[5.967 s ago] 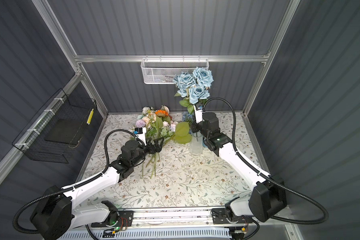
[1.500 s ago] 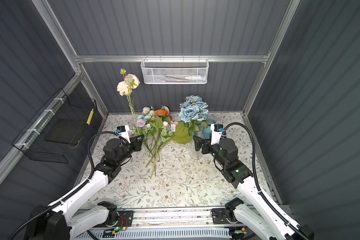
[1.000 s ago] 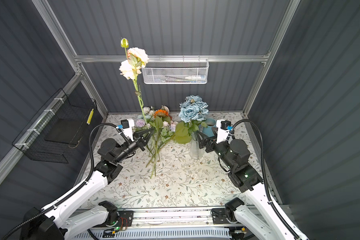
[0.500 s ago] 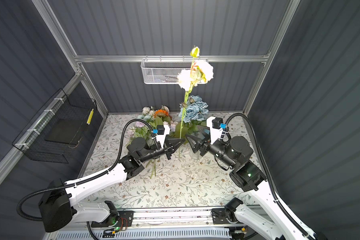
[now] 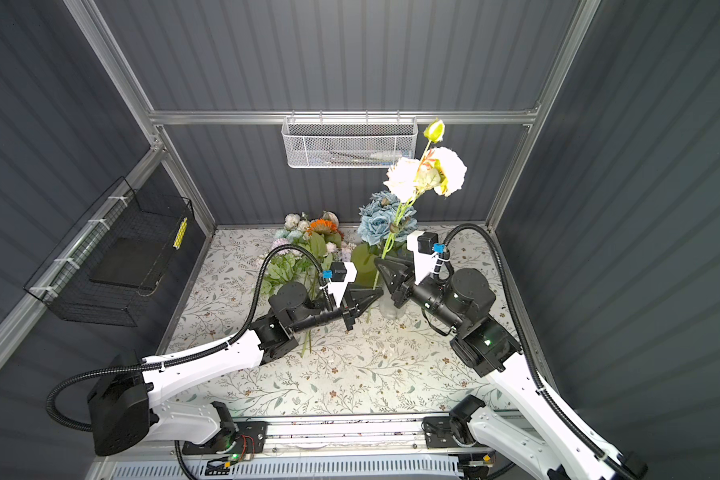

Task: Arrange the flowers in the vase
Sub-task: 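Close the right gripper on the cream rose stem while the left gripper holds it, then carry the cream rose with the right gripper toward the vase while the left gripper withdraws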

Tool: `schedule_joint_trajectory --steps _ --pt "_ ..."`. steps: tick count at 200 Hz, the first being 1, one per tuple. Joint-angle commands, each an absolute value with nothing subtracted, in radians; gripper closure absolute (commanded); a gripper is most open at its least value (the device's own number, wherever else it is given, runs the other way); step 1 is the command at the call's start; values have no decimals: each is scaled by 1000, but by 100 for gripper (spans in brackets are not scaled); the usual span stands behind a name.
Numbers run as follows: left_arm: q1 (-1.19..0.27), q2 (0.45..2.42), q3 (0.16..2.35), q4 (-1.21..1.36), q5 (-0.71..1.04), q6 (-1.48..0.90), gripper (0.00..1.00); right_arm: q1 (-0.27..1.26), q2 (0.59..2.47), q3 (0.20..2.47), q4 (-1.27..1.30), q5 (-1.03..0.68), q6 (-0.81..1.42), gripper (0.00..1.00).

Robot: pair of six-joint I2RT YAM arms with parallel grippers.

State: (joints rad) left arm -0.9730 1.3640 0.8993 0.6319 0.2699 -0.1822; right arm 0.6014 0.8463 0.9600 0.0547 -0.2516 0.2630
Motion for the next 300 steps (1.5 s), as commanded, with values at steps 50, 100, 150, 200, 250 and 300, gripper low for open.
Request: schedule_joint_trajectory --steps 50,100,150,200,250,300 --pt "-979 1351 917 645 220 -172 50 604 834 937 95 -264 281 100" --pt "-976 1329 891 592 71 -214 1 603 810 926 75 -214 249 100" --pt "-833 1312 787 650 115 -413 1 572 806 828 55 -39 200 100" --pt "-685 1310 666 660 25 -580 1 529 736 794 2 140 150 100" --pt "-617 1293 638 595 -39 -634 1 495 722 895 -7 220 25 100" --pt "-612 1285 629 576 -40 -645 1 483 814 1001 159 195 -73 100"
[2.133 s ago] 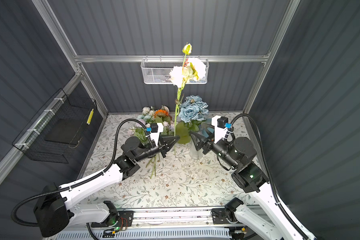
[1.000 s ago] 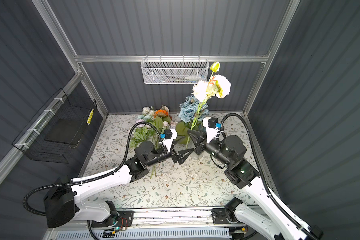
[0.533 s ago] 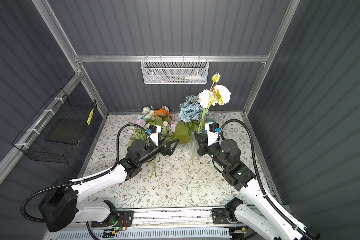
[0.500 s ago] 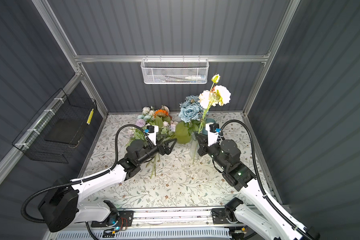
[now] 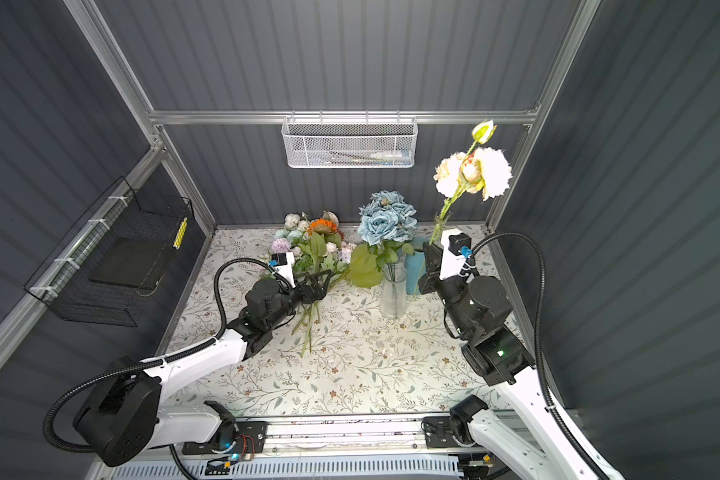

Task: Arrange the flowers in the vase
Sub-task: 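Carry the cream rose with the right gripper toward the vase while the left gripper withdraws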

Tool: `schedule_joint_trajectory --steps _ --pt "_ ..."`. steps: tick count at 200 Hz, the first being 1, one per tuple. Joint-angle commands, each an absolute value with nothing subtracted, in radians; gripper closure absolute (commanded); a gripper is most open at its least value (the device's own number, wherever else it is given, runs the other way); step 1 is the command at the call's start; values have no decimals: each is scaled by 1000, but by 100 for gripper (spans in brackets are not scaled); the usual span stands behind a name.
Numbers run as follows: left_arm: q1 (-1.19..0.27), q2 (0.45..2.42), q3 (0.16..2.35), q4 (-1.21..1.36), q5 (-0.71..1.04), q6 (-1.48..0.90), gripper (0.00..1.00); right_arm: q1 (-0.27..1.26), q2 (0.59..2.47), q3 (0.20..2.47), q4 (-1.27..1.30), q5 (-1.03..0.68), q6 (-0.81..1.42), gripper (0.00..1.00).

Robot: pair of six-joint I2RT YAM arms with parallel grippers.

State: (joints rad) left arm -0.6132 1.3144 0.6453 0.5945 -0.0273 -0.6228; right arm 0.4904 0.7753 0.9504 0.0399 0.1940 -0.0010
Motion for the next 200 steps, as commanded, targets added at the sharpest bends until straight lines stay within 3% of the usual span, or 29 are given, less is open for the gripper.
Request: schedule_joint_trajectory --steps 1,88,200 --pt "-611 1284 628 576 -40 -646 1 483 817 1005 162 194 -74 100" --pt "-611 1254 594 556 -55 -658 1 473 960 1037 323 99 -63 100" --pt "-610 1253 585 561 -54 -660 0 415 1029 717 629 75 96 100"
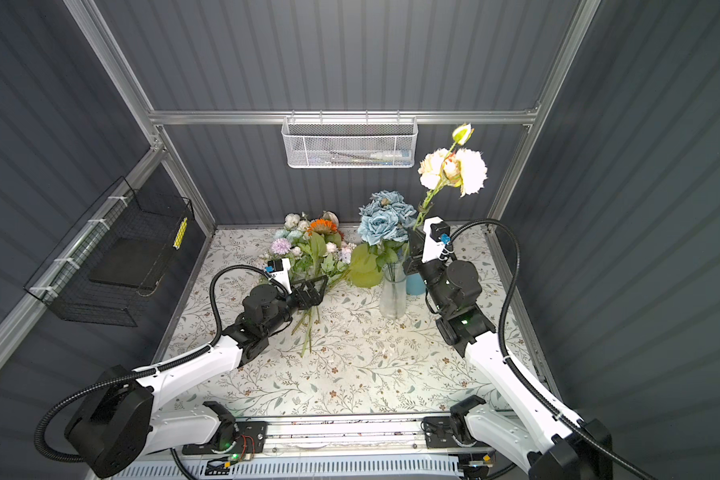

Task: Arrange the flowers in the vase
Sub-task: 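Carry the cream rose with the right gripper toward the vase while the left gripper withdraws, then lower the cream rose stem into the clear glass vase with the right gripper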

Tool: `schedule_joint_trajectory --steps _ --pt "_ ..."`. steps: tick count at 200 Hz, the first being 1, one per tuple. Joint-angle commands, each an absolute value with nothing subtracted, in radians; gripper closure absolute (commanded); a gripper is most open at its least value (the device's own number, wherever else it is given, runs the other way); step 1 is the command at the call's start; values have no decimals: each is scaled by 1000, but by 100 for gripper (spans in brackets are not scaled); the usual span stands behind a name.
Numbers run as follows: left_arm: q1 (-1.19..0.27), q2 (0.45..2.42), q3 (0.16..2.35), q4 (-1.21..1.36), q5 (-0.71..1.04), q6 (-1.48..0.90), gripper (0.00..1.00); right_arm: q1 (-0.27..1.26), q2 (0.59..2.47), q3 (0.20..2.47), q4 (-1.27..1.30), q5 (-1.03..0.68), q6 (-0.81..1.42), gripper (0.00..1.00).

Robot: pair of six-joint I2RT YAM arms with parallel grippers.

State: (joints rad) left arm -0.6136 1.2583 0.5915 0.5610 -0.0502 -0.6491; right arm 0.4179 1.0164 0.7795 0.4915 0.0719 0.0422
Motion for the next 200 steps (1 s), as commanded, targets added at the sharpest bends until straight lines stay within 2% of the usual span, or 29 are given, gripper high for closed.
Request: schedule_joint_trajectory --steps 1,55,109,127,148,171,200 --pt "-611 1253 585 561 -54 -660 0 415 1031 713 633 78 98 100" --pt "-611 1267 595 561 -48 -664 1 415 1078 583 658 113 162 100" --pt "-610 1281 603 565 -42 -668 1 416 1060 551 517 104 176 100" --pt "-611 1284 606 565 -38 -670 0 415 1047 553 442 115 172 96" --pt "-610 1281 610 556 -40 -666 1 415 1024 552 377 135 166 90" --pt "-611 1265 620 519 -54 -647 1 415 999 551 319 138 157 78" --pt "-609 1230 636 433 -83 -606 0 415 963 565 235 132 153 53"
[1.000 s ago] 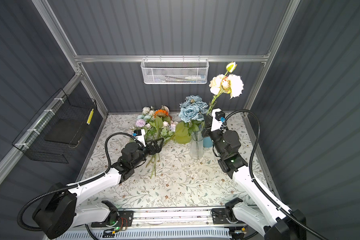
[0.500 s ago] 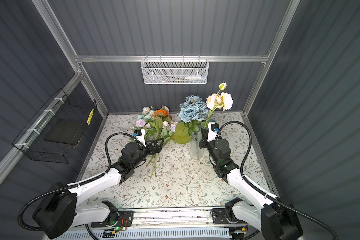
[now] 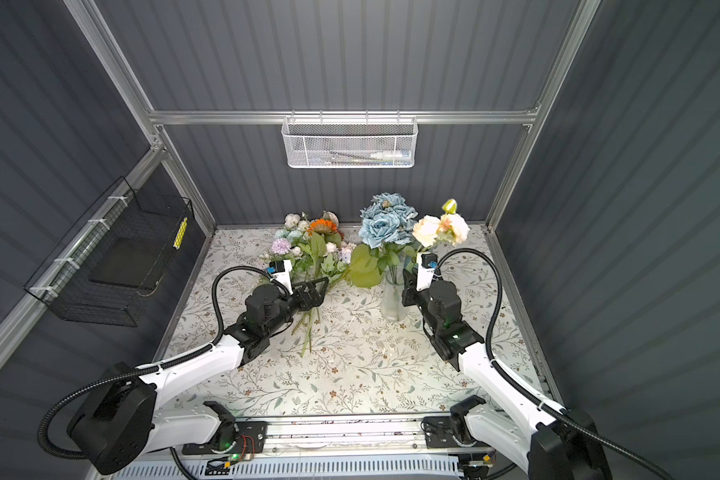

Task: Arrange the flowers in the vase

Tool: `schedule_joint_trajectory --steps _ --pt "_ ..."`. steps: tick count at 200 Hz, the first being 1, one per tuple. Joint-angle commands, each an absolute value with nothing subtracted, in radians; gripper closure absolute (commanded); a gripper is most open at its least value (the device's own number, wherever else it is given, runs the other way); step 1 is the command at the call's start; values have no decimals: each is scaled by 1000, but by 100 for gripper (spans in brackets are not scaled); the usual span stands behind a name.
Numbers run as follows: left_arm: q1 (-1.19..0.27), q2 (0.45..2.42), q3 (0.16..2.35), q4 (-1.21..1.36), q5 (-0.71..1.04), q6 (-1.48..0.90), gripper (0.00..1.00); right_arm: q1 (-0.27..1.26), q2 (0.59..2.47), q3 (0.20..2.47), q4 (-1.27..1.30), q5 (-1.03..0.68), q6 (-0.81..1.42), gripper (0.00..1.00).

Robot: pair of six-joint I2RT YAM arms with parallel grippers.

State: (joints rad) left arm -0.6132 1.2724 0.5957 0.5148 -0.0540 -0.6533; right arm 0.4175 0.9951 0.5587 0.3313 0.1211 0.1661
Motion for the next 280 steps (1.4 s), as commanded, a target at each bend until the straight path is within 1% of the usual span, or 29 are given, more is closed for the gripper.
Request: schedule_joint_trajectory --steps 1,16,30,62,83,101,126,140,165,180,190,215,228,243,248,267,280 --pt "-609 1228 636 429 -85 -604 0 415 963 565 235 132 153 53" --pt "-604 1197 641 374 -108 -583 1 416 938 583 166 119 159 44" --pt "-590 1165 641 327 -123 -569 1 416 911 597 102 107 172 39" --pt "-519 1113 640 240 -112 -566 1 415 826 632 -70 74 215 31" --pt "-474 1100 641 208 -80 -573 1 416 762 658 -178 35 255 28" --pt "-437 1109 652 192 -18 -584 1 416 705 676 -253 -10 298 28" --pt "-416 1149 694 144 61 -582 2 419 639 681 -309 -95 361 27" --pt "-413 1180 718 127 110 -575 7 425 615 672 -324 -129 389 27" --pt "-414 1247 773 50 151 -527 22 440 595 634 -303 -188 451 27" --pt "-414 1286 793 18 149 -496 28 451 596 610 -266 -231 487 26" --pt "-413 1315 805 5 152 -472 32 461 602 606 -257 -245 495 23" --pt "-414 1405 855 -40 150 -404 44 482 620 603 -248 -242 497 10" --pt "-415 1455 876 -41 141 -366 52 491 623 591 -233 -230 495 5" --pt "-416 1517 917 -50 134 -329 54 499 621 569 -197 -210 511 1" --pt "-416 1539 932 -55 133 -318 54 499 623 562 -184 -210 520 1" --pt "-416 1613 996 -66 113 -288 61 506 631 549 -144 -214 541 1" --pt "-414 1650 1030 -66 76 -268 62 515 636 542 -121 -208 542 1"
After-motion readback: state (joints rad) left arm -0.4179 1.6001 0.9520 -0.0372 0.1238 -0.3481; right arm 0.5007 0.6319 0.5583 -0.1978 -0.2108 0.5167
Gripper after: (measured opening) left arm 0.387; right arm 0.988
